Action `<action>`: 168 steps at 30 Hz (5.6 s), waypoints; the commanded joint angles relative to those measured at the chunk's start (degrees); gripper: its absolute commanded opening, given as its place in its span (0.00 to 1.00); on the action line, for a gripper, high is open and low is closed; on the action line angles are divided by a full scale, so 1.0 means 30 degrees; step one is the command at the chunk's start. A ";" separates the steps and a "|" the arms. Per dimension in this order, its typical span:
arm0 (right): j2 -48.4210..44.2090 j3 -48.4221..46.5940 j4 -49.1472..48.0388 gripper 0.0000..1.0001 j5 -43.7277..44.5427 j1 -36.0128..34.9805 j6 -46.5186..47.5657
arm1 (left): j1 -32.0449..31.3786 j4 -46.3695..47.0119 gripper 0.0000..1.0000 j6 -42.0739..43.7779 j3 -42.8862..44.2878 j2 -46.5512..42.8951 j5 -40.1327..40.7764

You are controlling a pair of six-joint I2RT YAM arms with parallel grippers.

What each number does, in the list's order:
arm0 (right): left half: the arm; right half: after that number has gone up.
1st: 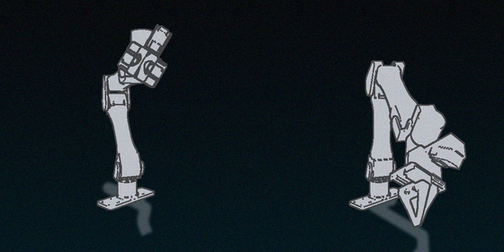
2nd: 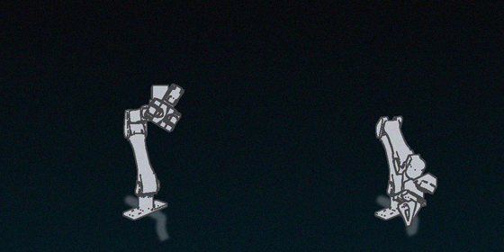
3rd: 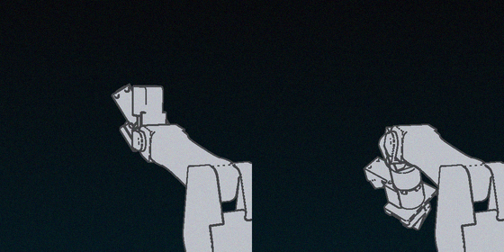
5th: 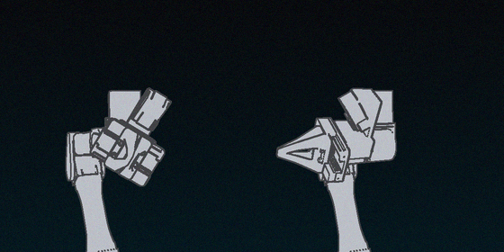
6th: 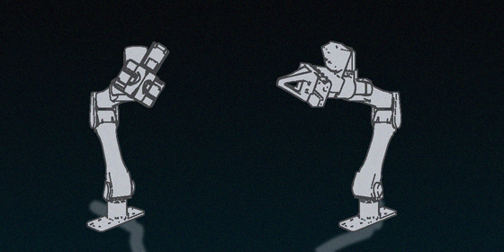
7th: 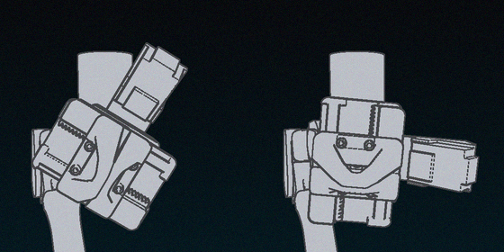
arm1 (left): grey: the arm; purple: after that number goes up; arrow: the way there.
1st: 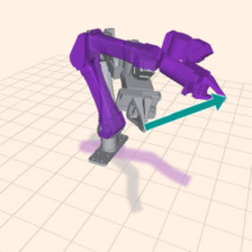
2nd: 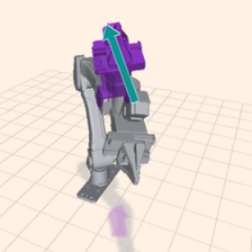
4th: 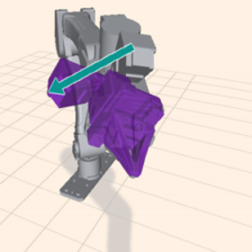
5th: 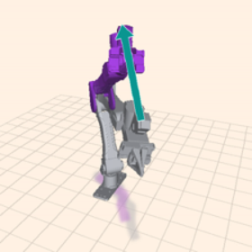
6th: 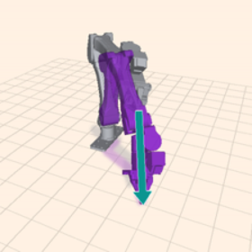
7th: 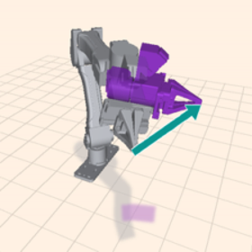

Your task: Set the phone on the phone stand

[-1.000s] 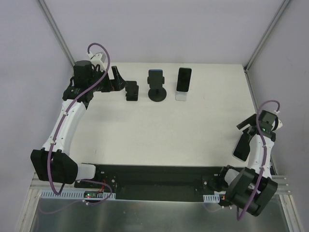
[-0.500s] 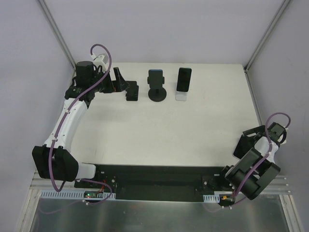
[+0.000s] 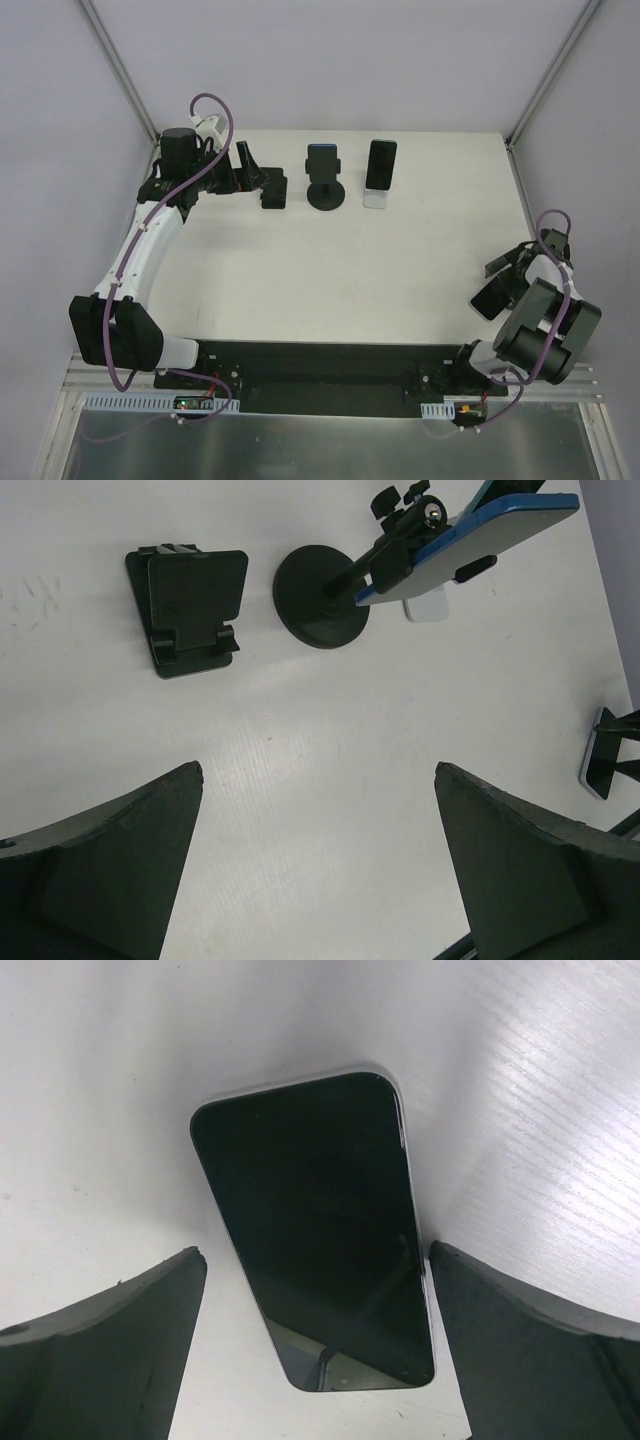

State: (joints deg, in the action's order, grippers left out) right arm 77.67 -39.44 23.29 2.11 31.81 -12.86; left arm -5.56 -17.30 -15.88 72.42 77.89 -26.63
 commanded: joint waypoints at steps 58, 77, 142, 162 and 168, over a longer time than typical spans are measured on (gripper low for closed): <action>-0.6258 -0.0741 -0.4388 0.00 0.4863 -1.6354 0.9261 | 0.0538 0.1636 0.96 -0.0450 -0.0820 -0.0708 -0.0527; -0.0873 -0.5865 -0.3425 0.00 0.2928 -3.1636 2.1015 | -0.3738 0.1197 0.92 -0.2152 -0.5007 -0.2290 -0.8640; -0.8643 0.1108 -0.7613 0.96 -0.0022 -2.6249 -1.5023 | -0.8985 0.2258 0.00 -0.7002 -1.0287 -1.0906 0.5583; 0.2755 -0.2668 -1.6753 0.96 -0.3483 -2.8826 -2.8258 | -0.9015 0.1310 0.00 -0.6691 -1.1717 -1.2833 0.7297; 0.3876 -0.4254 -1.6087 0.96 -0.3311 -2.9617 -2.7941 | -0.9015 0.2454 0.00 -0.5842 -1.2831 -1.4096 0.6505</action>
State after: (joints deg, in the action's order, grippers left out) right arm 88.92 -48.10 -22.76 -6.87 -55.75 -92.99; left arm -32.91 -17.91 -36.42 34.94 38.11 -4.73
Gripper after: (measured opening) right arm 0.963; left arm 0.059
